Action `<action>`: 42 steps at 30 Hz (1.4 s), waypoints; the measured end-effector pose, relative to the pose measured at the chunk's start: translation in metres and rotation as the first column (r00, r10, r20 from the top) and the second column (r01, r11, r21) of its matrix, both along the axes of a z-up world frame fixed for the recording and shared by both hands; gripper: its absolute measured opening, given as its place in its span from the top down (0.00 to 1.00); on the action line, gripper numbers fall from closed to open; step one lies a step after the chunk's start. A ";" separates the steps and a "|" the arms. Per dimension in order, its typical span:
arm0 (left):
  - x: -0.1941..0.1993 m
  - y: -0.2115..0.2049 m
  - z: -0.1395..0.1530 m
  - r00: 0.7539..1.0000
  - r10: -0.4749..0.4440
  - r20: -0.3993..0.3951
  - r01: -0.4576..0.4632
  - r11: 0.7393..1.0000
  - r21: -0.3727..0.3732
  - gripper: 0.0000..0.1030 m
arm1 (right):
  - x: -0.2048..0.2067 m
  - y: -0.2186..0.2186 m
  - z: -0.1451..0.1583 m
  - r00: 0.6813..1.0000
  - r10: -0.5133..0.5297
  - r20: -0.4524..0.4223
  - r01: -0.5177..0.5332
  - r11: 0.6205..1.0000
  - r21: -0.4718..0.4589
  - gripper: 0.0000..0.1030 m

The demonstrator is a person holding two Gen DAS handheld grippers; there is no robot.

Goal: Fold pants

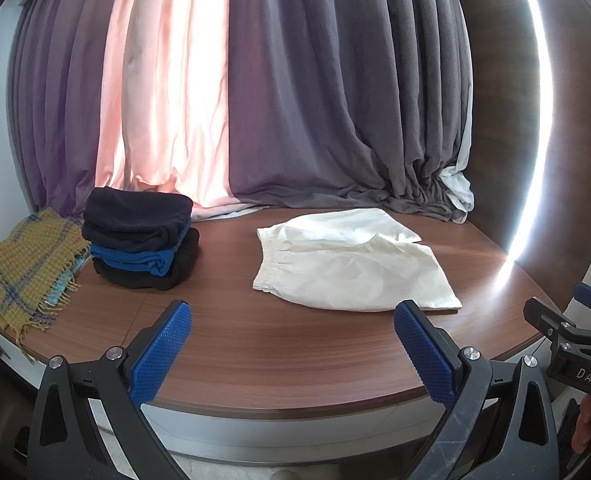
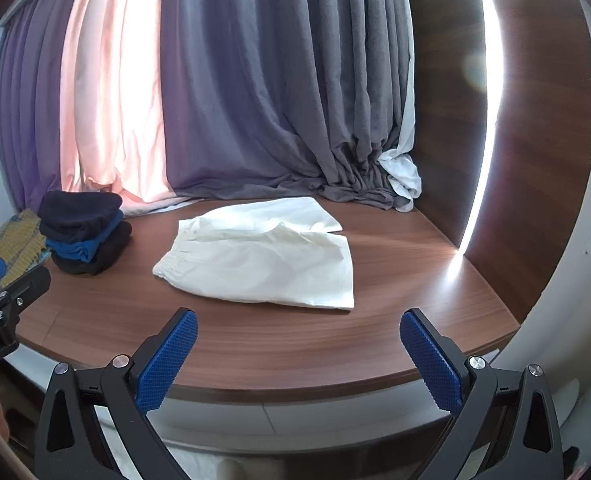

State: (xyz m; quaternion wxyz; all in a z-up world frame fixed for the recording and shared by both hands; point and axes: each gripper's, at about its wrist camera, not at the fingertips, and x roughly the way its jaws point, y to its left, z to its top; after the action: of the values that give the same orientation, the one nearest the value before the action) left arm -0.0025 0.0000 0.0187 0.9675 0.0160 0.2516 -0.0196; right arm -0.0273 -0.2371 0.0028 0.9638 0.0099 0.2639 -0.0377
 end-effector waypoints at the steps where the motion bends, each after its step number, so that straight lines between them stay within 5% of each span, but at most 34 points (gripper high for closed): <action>1: 0.003 0.002 -0.001 1.000 -0.001 -0.006 0.001 1.000 0.000 0.00 | 0.002 0.001 -0.001 1.000 -0.001 -0.004 0.001 1.000 0.000 0.00; 15: 0.091 0.034 -0.029 0.995 -0.005 -0.096 0.008 0.999 0.031 0.00 | 0.068 0.014 -0.021 0.990 -0.100 -0.098 0.100 0.995 0.002 0.00; 28: 0.197 0.057 -0.070 0.976 -0.116 -0.183 0.116 0.993 -0.009 0.05 | 0.146 0.034 -0.053 0.954 -0.265 -0.143 0.269 0.963 0.013 0.00; 42: 0.258 0.044 -0.126 0.952 -0.067 -0.300 0.062 0.998 -0.027 0.11 | 0.206 0.005 -0.105 0.902 -0.343 -0.262 0.367 0.929 0.049 0.03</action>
State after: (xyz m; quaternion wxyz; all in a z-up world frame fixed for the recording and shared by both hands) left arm 0.2554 0.0441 -0.1075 0.9169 0.0127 0.3950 -0.0555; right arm 0.1785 -0.2326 -0.1018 0.8984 0.0998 0.3777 -0.2006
